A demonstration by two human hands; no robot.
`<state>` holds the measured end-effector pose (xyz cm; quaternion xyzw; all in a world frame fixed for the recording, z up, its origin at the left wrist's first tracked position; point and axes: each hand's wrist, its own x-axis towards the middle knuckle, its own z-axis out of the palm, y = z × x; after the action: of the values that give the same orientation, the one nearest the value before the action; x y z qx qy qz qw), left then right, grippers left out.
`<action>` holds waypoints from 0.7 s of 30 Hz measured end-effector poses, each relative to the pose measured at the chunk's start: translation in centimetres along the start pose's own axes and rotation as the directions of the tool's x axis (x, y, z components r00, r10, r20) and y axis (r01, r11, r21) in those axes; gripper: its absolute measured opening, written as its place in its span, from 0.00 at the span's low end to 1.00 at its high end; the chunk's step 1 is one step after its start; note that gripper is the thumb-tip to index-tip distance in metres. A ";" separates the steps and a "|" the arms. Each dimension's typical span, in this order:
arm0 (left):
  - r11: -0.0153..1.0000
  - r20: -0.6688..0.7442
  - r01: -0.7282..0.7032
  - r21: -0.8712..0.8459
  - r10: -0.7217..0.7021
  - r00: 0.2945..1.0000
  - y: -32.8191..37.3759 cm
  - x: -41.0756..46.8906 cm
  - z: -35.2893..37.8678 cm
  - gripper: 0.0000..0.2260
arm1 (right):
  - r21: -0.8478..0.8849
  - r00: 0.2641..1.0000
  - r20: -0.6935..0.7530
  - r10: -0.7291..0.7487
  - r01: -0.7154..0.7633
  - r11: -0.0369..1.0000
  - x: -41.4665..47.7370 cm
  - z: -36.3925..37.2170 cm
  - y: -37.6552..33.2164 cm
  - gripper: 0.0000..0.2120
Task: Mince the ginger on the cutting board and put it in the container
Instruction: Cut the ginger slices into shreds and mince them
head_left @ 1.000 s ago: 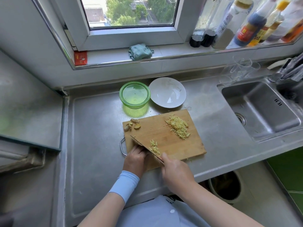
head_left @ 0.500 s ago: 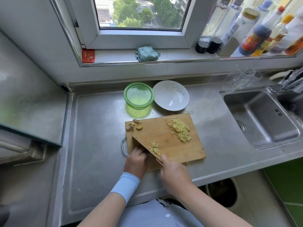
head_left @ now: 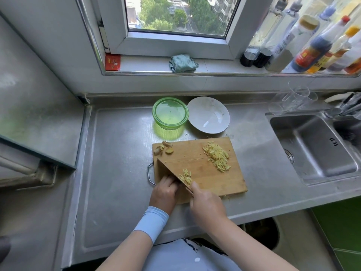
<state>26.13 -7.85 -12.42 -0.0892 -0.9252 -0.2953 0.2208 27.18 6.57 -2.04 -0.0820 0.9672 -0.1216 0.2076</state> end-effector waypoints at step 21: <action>0.998 0.000 0.020 -0.066 -0.020 1.000 -0.1 0.0 -0.4 0.04 | -0.001 1.000 -0.005 0.019 -0.019 1.000 -1.5 -0.1 0.6 0.11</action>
<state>26.22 -8.13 -12.20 -0.0871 -0.9157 -0.3279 0.2153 28.39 7.50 -1.57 -0.0726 0.9684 -0.1194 0.2064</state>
